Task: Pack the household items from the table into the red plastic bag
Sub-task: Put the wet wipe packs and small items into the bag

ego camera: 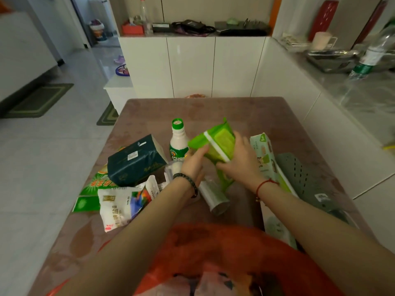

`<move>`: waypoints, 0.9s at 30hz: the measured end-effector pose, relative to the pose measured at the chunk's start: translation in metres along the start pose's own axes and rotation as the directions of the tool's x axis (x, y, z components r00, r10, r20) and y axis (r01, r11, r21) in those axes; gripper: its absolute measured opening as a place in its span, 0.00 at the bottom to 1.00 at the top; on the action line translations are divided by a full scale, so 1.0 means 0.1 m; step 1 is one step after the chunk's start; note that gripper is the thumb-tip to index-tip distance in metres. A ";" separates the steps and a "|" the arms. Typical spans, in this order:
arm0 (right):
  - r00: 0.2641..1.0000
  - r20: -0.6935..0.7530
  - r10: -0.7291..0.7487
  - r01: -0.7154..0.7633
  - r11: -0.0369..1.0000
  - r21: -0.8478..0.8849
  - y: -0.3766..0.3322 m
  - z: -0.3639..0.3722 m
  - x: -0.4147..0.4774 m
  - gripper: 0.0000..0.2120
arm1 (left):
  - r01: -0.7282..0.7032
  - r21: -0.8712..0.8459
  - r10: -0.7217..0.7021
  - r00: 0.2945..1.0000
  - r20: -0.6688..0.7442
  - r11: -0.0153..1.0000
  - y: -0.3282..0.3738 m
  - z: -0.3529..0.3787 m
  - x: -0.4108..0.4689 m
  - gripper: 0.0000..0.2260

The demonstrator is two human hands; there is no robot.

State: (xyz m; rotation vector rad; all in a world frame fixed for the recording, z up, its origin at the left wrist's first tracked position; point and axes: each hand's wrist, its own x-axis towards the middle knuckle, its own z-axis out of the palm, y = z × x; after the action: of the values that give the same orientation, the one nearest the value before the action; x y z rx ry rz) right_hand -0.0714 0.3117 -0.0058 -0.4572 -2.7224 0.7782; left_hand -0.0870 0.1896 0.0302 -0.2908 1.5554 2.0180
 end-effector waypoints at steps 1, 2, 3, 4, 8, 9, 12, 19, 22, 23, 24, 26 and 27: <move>0.998 -0.067 -0.014 0.020 0.996 0.088 -0.13 -0.14 -0.07 0.43 | -0.061 0.072 0.059 0.998 0.034 0.996 0.03 0.00 -0.10 0.24; 0.992 -0.125 -0.023 0.044 0.985 0.168 -0.27 -0.29 -0.16 0.42 | -0.148 0.154 0.139 0.988 0.067 0.977 0.06 0.00 -0.23 0.25; 0.984 -0.174 -0.044 0.083 0.972 0.221 -0.42 -0.44 -0.26 0.41 | -0.255 0.213 0.245 0.967 0.074 0.943 0.11 0.01 -0.39 0.24; 0.974 -0.211 -0.079 0.130 0.962 0.239 -0.56 -0.59 -0.38 0.40 | -0.356 0.244 0.352 0.934 0.060 0.902 0.17 0.01 -0.57 0.23; 0.951 -0.210 -0.228 0.278 0.926 0.255 -1.05 -1.09 -0.99 0.38 | -0.524 0.218 0.521 0.850 0.074 0.824 0.32 -0.19 -1.22 0.21; 0.953 -0.186 -0.241 0.287 0.915 0.284 -1.13 -1.17 -1.16 0.37 | -0.550 0.187 0.539 0.835 0.110 0.814 0.32 -0.27 -1.36 0.20; 0.968 -0.123 -0.220 0.251 0.887 0.386 -1.33 -1.28 -1.63 0.36 | -0.641 0.148 0.608 0.764 0.216 0.753 0.24 -0.56 -1.76 0.13; 0.984 0.175 0.005 -0.149 0.553 0.820 -1.50 -0.98 -2.48 0.20 | -0.694 0.402 0.537 0.718 0.442 0.597 -0.01 -1.30 -2.20 0.06; 0.902 0.403 0.154 -0.429 0.428 0.796 -1.37 -0.76 -2.73 0.27 | -0.617 0.627 0.459 0.782 0.421 0.477 -0.08 -1.69 -2.22 0.11; 0.870 0.455 0.189 -0.489 0.430 0.759 -1.33 -0.68 -2.80 0.30 | -0.574 0.761 0.397 0.802 0.446 0.304 -0.10 -1.83 -2.19 0.17; 0.843 0.492 0.217 -0.534 0.449 0.716 -1.31 -0.60 -2.88 0.30 | -0.480 0.877 0.297 0.841 0.453 0.024 -0.14 -1.97 -2.15 0.27; 0.796 0.551 0.252 -0.597 0.479 0.643 -1.31 -0.47 -3.01 0.24 | -0.276 0.885 0.158 0.922 0.355 -0.375 -0.19 -2.22 -2.04 0.36; 0.771 0.584 0.253 -0.626 0.469 0.623 -1.31 -0.41 -3.06 0.20 | -0.216 0.903 0.164 0.942 0.292 -0.372 -0.21 -2.30 -1.99 0.34</move>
State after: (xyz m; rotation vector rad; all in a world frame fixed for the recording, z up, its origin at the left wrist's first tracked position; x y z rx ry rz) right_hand 0.1927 0.1112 0.0470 -0.8742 -2.1601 2.3565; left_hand 0.0488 -0.0832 0.0429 0.8151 2.7649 0.0030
